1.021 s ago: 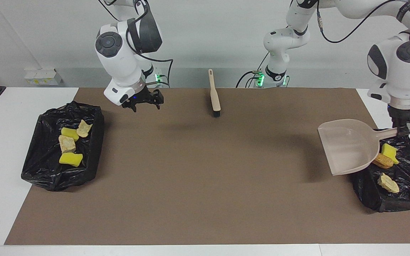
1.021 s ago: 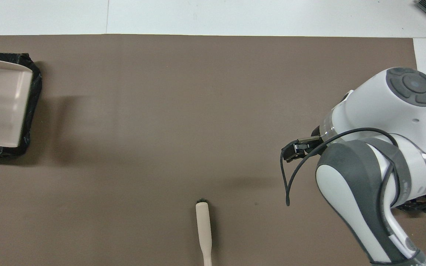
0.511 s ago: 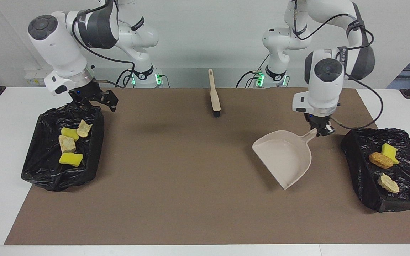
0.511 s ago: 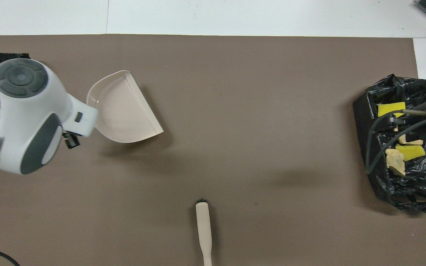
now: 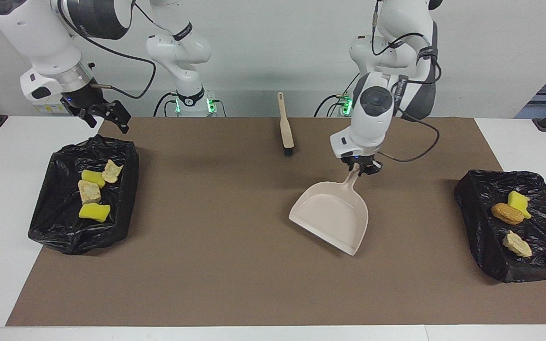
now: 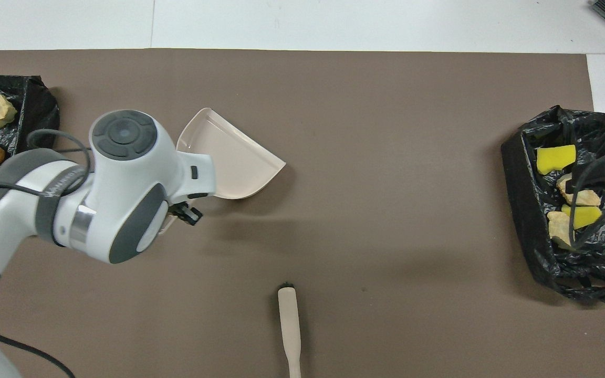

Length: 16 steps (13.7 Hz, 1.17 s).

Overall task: Sweep and dump trash in bin
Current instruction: 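Place the empty dustpan back at the table center with the left gripper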

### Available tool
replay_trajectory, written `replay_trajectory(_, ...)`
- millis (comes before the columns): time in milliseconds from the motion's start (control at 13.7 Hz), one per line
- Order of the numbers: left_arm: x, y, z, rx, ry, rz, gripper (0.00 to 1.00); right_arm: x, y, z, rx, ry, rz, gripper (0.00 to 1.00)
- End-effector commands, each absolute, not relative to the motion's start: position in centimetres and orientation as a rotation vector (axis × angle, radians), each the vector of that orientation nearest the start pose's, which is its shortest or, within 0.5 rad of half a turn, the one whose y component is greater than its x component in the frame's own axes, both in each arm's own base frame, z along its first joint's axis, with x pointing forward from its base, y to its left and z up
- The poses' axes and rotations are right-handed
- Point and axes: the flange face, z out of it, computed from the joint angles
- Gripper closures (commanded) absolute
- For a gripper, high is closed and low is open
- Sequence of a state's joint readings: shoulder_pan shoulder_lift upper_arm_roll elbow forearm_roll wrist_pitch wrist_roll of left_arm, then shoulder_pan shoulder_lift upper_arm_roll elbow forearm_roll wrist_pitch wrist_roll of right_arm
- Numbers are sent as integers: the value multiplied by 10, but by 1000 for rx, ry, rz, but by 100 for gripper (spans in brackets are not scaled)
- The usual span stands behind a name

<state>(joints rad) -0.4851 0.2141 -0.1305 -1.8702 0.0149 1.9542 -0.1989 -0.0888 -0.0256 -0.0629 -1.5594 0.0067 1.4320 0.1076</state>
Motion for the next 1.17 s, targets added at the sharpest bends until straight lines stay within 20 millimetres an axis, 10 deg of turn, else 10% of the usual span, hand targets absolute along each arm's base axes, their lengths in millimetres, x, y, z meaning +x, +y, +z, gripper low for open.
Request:
replay_trajectory(0,488,-372,395,-3133,398,161,100,518,-89,651,-3101,396,172,0)
replay_trajectory(656,480,-401,378,-3168,231,165,100,523,-38,648,-3142,197,94,0)
replay_trajectory(875,484,-395,376,-3162,165,180,25,531,-22,629,-3151,112,87,0)
replay_trajectory(1094,495,-372,401,-3179,120,135,0,532,1,623,-3155,44,104,0)
